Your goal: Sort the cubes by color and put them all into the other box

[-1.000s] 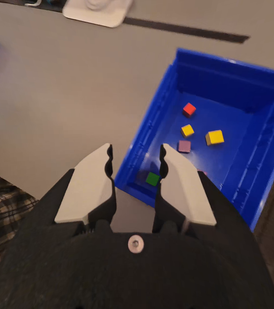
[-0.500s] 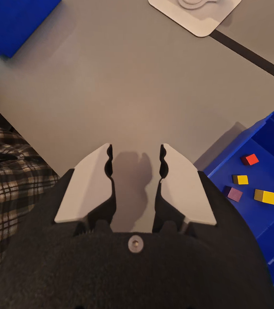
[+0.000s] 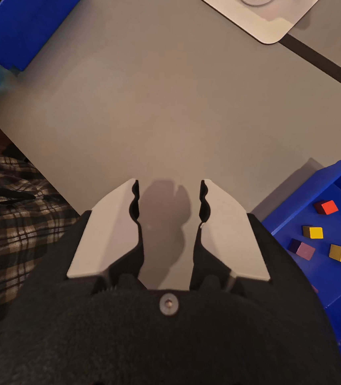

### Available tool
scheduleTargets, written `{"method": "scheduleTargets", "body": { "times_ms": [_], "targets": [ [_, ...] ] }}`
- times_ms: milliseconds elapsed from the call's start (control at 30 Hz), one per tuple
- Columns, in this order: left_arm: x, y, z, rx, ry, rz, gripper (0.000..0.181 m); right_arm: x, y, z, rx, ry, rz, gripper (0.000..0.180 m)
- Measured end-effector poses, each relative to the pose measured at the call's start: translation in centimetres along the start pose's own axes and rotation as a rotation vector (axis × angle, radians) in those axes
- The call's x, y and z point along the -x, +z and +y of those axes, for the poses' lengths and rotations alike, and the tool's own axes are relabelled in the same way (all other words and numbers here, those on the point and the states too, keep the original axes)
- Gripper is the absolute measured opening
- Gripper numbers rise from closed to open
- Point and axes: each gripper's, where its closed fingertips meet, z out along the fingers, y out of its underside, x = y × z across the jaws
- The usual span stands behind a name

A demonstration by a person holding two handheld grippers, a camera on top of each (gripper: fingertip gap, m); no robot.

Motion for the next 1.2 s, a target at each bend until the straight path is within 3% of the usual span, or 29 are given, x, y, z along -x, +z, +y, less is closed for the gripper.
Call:
{"method": "scheduleTargets", "body": {
  "times_ms": [33,67,200,333,433,533,667,800,933,1133,1200],
  "targets": [
    [-0.1,0.1,-0.2,-0.011,0.019,0.001,0.045,0.1,-0.1,0.0,-0.006,-0.005,0.001,0.056],
    [-0.2,0.1,-0.2,-0.01,0.052,0.006,0.023,0.2,-0.2,-0.1,-0.014,-0.009,0.003,0.056],
    [1.1,-3.0,-1.3,-0.09,0.092,-0.035,0.023,0.8,-0.8,-0.4,-0.064,-0.005,-0.022,0.054],
    [-0.4,-11.5,-4.9,-0.365,0.163,0.009,0.022,1.9,-0.7,-1.4,-0.166,0.034,-0.098,0.053],
    [-6.7,-18.2,-7.5,-0.532,0.354,0.047,0.022,2.6,0.2,-3.3,-0.27,0.112,-0.212,0.052],
    [-16.8,-21.2,-8.4,-0.569,0.568,0.106,0.022,4.2,1.9,-6.1,-0.359,0.237,-0.414,0.053],
    [-30.0,-20.5,-8.2,-0.557,0.838,0.139,0.022,8.2,4.4,-9.6,-0.388,0.404,-0.751,0.055],
    [-39.3,-18.6,-7.9,-0.572,0.999,0.183,0.022,10.5,7.1,-10.4,-0.305,0.491,-0.868,0.056],
    [-44.1,-17.9,-8.1,-0.589,1.046,0.232,0.022,10.3,8.9,-9.5,-0.269,0.561,-0.883,0.055],
    [-47.3,-17.2,-8.5,-0.594,1.065,0.268,0.022,9.9,8.7,-8.8,-0.281,0.571,-0.911,0.048],
    [-48.0,-17.0,-8.6,-0.597,1.064,0.273,0.022,10.2,8.6,-8.6,-0.271,0.568,-0.934,0.038]
  ]
}}
